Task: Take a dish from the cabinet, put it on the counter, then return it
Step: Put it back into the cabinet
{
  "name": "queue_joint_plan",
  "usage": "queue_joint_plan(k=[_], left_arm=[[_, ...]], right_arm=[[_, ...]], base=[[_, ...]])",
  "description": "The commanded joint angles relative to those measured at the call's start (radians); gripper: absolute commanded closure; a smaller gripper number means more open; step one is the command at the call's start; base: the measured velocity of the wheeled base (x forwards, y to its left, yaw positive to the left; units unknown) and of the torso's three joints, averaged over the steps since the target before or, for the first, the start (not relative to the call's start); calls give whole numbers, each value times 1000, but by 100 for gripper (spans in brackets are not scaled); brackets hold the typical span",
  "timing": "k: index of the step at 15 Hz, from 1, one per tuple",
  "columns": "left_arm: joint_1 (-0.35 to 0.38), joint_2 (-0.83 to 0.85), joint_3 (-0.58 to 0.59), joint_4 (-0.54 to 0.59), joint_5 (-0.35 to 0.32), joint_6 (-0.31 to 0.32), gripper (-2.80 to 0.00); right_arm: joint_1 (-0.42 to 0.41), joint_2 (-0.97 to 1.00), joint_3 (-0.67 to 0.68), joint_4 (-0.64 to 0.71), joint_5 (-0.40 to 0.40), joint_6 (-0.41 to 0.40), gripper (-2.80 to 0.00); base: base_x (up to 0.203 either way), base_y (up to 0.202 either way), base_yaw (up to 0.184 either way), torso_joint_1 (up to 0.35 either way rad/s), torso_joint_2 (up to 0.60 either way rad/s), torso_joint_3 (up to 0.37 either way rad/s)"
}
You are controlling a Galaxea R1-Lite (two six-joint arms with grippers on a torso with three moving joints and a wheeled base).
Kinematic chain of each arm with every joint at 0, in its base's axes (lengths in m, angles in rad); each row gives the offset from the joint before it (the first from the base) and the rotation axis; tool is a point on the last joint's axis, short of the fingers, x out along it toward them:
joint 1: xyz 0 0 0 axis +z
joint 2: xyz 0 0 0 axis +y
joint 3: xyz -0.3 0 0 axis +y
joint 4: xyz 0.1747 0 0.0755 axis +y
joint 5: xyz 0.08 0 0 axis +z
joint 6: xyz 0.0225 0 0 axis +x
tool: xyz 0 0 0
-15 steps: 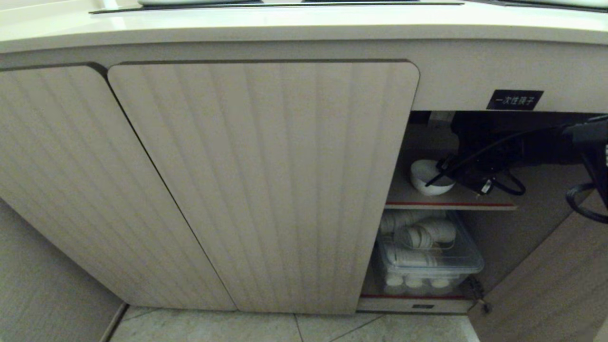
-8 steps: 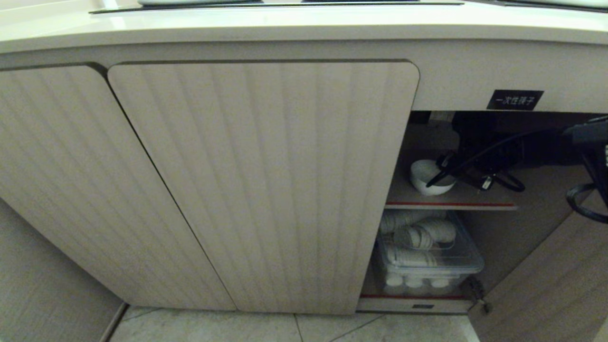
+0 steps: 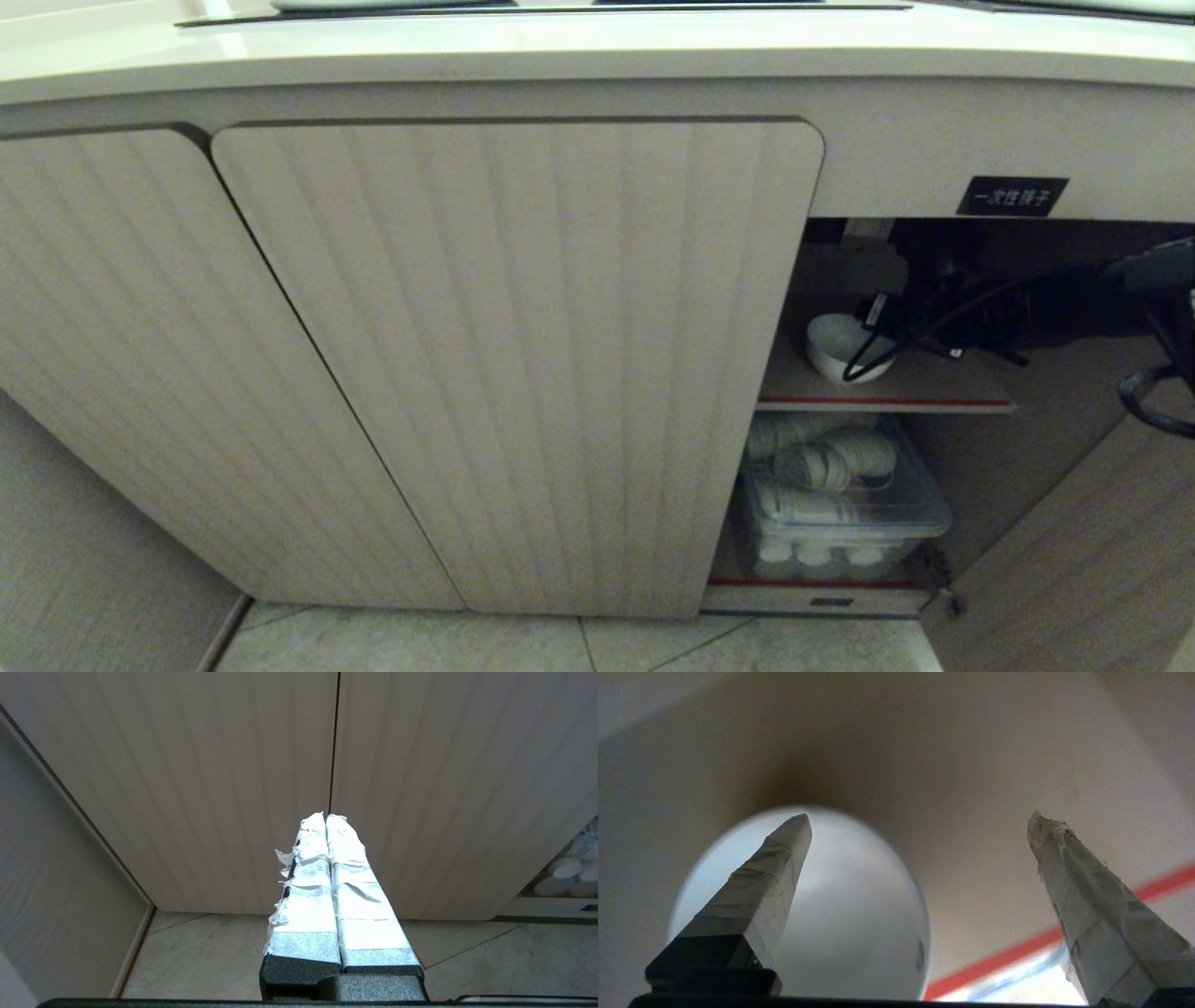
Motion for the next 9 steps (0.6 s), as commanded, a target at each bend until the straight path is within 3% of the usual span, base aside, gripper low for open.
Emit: queue_joint_plan(k=[1, 6, 9], left_arm=[[0, 0, 0, -1, 0, -1, 0], [0, 0, 0, 0, 0, -1, 0], [0, 0, 1, 0, 0, -1, 0]], right_arm=[[1, -9, 23, -27, -1, -18, -280], [1, -36, 122, -185, 3, -119, -280], [1, -51, 155, -232, 6, -129, -280]], base=[[0, 0, 0, 0, 0, 0], [0, 0, 0, 0, 0, 0], [0, 0, 0, 0, 0, 0]])
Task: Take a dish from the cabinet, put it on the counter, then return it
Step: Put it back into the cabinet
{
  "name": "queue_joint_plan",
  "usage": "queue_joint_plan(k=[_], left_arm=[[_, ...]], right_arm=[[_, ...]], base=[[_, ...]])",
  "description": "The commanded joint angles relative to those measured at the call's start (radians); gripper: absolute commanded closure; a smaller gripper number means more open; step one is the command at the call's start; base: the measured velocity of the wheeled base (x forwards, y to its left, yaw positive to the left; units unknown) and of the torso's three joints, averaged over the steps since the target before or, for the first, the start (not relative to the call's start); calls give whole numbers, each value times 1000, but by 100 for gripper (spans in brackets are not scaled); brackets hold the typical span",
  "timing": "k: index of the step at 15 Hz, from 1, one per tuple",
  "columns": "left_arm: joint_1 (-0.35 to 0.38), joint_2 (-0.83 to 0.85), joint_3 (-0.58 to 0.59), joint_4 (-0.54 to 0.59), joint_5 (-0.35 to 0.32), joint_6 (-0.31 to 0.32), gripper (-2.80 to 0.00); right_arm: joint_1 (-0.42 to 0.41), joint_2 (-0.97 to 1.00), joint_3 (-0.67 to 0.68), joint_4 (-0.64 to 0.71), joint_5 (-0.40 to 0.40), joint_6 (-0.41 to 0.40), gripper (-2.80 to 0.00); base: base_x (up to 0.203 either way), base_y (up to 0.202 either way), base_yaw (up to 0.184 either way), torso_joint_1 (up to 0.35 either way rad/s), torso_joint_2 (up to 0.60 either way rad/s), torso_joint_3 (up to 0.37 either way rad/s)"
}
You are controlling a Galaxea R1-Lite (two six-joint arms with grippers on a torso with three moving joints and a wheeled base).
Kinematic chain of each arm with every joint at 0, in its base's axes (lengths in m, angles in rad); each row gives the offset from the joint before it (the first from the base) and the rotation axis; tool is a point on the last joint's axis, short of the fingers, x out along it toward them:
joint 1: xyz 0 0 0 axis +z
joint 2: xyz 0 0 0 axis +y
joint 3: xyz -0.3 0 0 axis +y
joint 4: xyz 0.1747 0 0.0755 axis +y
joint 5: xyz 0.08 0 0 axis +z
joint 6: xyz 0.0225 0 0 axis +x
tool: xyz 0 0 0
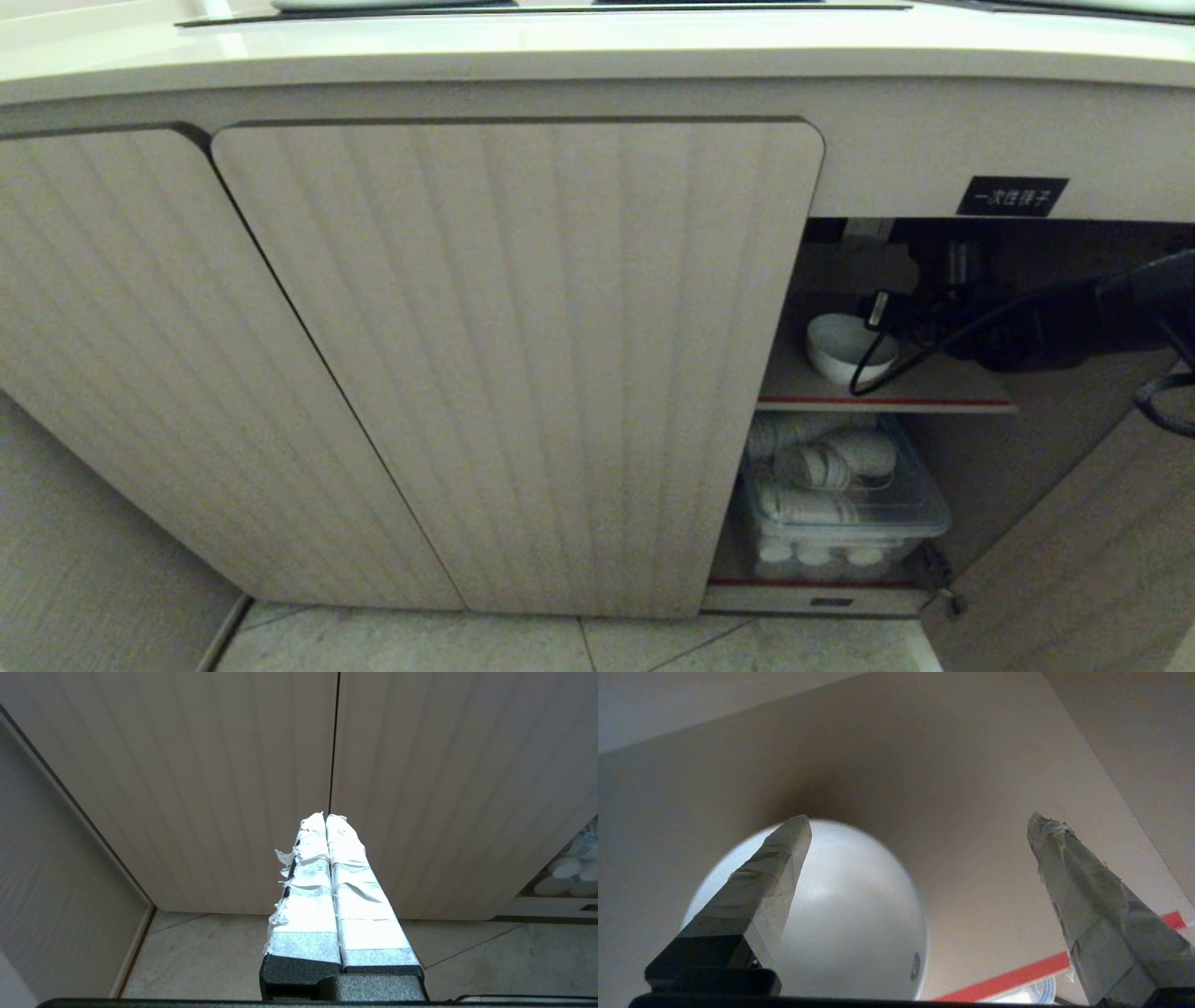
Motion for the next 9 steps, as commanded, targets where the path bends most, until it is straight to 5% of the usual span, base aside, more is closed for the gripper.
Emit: queue_joint_plan(k=[1, 9], left_arm=[[0, 0, -1, -1, 0, 0, 0], [0, 0, 0, 0, 0, 0, 0]], right_arm=[[0, -13, 16, -7, -2, 2, -280], [-2, -66, 141, -169, -1, -38, -280]], base=[[0, 0, 0, 0, 0, 0], [0, 0, 0, 0, 0, 0]])
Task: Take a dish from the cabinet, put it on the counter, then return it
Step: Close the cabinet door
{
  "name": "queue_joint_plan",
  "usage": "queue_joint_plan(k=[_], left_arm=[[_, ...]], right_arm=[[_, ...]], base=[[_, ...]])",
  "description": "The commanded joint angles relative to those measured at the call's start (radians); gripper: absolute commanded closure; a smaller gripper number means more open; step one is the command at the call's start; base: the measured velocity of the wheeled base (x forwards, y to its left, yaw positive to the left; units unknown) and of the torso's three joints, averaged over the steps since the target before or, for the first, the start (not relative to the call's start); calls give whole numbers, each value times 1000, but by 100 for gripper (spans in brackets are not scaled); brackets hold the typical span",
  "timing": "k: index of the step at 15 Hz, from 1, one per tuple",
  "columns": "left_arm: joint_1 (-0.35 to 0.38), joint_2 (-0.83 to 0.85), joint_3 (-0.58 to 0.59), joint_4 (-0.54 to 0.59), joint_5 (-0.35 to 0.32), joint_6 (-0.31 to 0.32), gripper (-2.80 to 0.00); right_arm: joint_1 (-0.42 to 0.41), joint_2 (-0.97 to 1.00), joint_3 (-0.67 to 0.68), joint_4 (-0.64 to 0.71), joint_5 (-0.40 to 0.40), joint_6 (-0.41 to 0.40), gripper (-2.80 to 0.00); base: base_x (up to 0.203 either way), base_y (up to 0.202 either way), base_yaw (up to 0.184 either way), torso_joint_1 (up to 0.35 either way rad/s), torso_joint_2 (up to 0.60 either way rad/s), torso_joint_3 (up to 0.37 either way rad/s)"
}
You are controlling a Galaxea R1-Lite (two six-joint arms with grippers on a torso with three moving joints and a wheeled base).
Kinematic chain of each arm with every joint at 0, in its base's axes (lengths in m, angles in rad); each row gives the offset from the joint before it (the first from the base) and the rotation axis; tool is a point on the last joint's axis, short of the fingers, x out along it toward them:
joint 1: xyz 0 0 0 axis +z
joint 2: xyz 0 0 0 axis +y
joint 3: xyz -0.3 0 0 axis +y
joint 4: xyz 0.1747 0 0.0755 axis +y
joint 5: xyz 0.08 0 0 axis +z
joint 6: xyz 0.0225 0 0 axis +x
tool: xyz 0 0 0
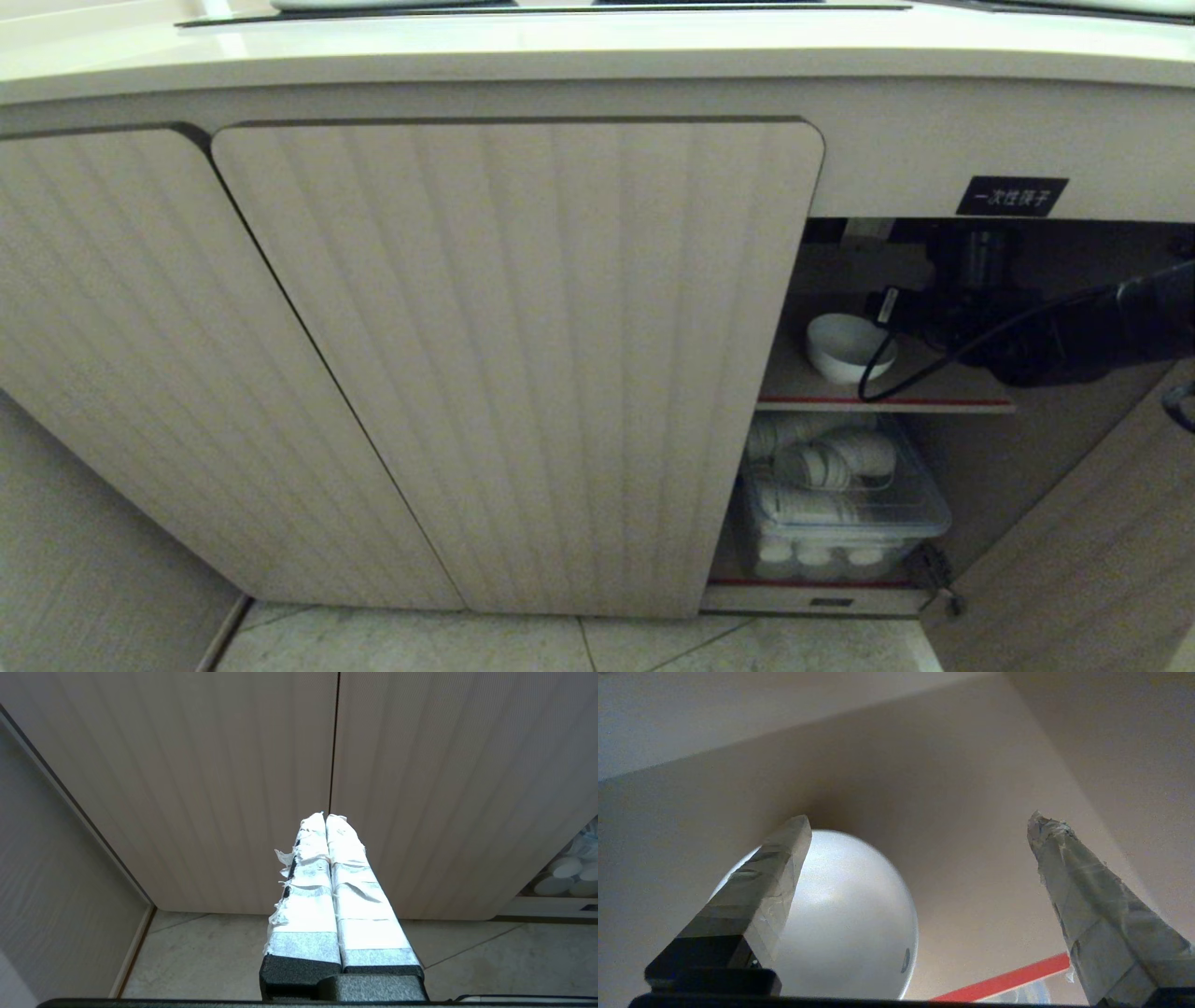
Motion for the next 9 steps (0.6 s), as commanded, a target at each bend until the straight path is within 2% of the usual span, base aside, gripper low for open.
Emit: queue_joint_plan(k=[1, 5, 9], left_arm=[[0, 0, 0, -1, 0, -1, 0], [0, 0, -1, 0, 0, -1, 0], [0, 0, 0, 0, 0, -1, 0]], right_arm=[[1, -20, 45, -61, 0, -15, -280], [1, -41, 79, -88, -1, -30, -280], [1, -75, 193, -163, -1, -31, -280]], base=[[0, 0, 0, 0, 0, 0], [0, 0, 0, 0, 0, 0], [0, 0, 0, 0, 0, 0]])
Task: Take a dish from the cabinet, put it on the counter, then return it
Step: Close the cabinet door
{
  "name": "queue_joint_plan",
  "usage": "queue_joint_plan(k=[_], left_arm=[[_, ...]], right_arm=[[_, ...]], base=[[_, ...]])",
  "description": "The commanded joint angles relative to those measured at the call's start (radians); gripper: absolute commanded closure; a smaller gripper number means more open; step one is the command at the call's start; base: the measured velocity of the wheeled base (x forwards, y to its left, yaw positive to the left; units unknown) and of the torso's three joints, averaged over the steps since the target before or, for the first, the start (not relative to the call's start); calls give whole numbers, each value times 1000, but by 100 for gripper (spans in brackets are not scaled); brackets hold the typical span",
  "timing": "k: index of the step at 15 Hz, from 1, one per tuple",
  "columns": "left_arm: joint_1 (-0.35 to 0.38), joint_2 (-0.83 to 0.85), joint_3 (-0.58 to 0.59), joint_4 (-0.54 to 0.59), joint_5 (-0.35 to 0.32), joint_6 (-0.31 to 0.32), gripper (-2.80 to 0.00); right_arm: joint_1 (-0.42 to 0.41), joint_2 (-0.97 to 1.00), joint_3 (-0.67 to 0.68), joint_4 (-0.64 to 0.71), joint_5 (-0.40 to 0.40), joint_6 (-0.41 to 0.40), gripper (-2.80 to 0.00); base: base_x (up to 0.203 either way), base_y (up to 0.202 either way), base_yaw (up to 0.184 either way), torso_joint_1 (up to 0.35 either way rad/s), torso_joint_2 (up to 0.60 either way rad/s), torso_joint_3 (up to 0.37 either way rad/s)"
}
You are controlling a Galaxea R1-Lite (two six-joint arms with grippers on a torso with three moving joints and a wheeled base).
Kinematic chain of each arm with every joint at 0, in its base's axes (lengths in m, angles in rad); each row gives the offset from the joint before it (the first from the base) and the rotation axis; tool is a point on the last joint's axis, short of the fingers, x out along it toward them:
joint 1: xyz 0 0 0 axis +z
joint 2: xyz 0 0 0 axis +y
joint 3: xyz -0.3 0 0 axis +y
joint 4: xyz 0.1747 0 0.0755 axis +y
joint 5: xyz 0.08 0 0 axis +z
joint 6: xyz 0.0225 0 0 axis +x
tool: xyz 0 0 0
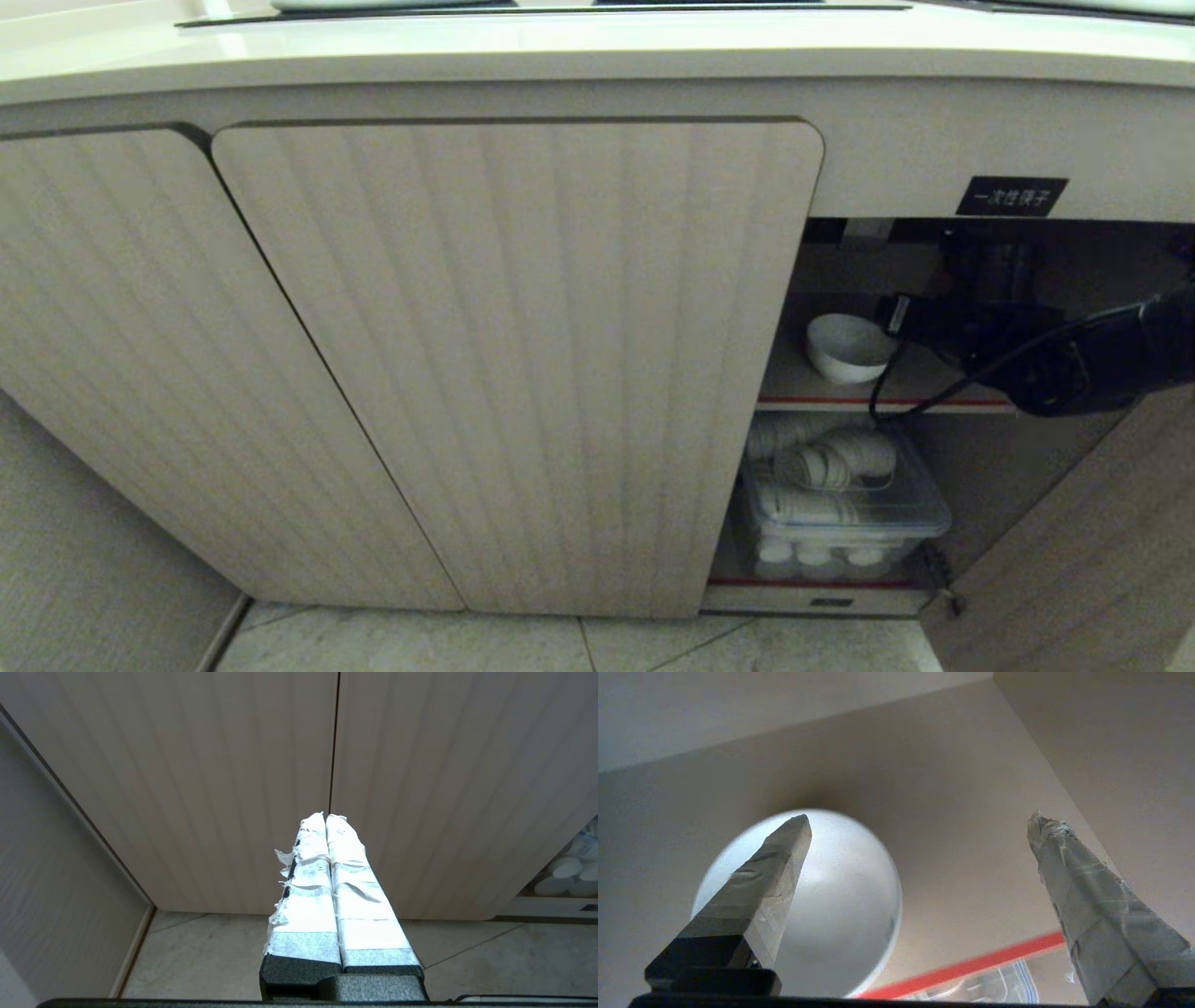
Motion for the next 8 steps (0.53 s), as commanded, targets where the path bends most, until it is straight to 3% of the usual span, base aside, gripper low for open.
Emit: queue_joint_plan(k=[1, 8], left_arm=[[0, 0, 1, 0, 0, 0, 0], [0, 0, 1, 0, 0, 0, 0]], right_arm=[[1, -21, 43, -22, -1, 2, -280], [2, -25, 108, -103, 0, 0, -280]], base=[[0, 0, 0, 0, 0, 0], [0, 0, 0, 0, 0, 0]])
